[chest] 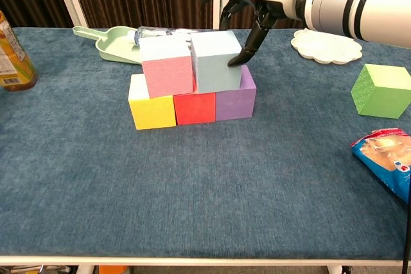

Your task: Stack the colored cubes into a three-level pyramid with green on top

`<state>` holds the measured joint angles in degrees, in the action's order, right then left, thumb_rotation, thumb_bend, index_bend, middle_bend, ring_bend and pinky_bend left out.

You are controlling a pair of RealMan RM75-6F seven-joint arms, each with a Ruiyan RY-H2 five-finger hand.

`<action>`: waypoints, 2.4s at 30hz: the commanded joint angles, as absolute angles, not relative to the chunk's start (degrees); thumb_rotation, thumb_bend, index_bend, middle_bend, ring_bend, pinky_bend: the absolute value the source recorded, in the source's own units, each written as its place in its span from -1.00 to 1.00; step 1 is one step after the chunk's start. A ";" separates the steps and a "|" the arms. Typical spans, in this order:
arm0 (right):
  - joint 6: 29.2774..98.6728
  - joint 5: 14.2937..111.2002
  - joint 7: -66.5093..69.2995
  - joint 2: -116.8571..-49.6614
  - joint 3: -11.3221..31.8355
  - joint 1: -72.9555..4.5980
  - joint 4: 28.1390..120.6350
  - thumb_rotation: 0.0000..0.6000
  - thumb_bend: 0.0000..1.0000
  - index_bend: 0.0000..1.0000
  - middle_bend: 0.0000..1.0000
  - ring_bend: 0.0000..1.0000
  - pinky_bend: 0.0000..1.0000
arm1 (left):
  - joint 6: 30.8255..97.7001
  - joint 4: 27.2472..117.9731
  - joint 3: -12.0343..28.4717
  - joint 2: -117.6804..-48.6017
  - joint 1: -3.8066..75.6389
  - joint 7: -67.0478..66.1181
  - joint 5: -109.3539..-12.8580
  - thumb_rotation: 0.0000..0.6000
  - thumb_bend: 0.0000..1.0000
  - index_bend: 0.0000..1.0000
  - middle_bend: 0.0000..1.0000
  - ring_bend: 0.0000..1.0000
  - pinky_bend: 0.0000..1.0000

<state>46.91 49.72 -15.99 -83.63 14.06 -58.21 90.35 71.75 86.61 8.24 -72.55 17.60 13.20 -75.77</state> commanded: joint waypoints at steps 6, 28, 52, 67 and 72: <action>47.11 48.98 -16.38 -84.27 14.29 -58.78 89.94 1.00 -0.55 -1.00 0.07 -0.84 -1.00 | 71.70 86.07 8.25 -72.56 17.33 14.16 -75.76 1.00 -0.92 -0.78 -0.81 -0.94 -0.72; 48.63 49.06 -16.13 -83.66 14.35 -58.29 91.44 1.00 -0.55 -1.00 0.06 -0.84 -1.00 | 71.48 86.19 8.39 -72.60 17.33 13.84 -75.94 1.00 -0.92 -0.78 -0.81 -0.94 -0.73; 48.70 47.49 -17.35 -85.06 14.15 -58.96 90.64 1.00 -0.53 -1.00 0.06 -0.84 -1.00 | 71.35 85.66 8.27 -72.69 17.05 14.39 -75.97 1.00 -0.92 -0.78 -0.81 -0.94 -0.73; 48.43 46.75 -18.02 -85.05 13.90 -59.18 90.81 1.00 -0.74 -1.00 -0.34 -0.93 -1.00 | 71.12 85.30 8.25 -72.95 16.99 14.82 -75.94 1.00 -0.92 -0.78 -0.81 -0.94 -0.72; 47.50 47.71 -16.91 -84.41 13.96 -59.04 91.14 1.00 -0.85 -1.00 -0.62 -1.00 -1.00 | 71.21 85.41 8.34 -72.89 16.94 15.04 -75.95 1.00 -0.92 -0.78 -0.81 -0.94 -0.73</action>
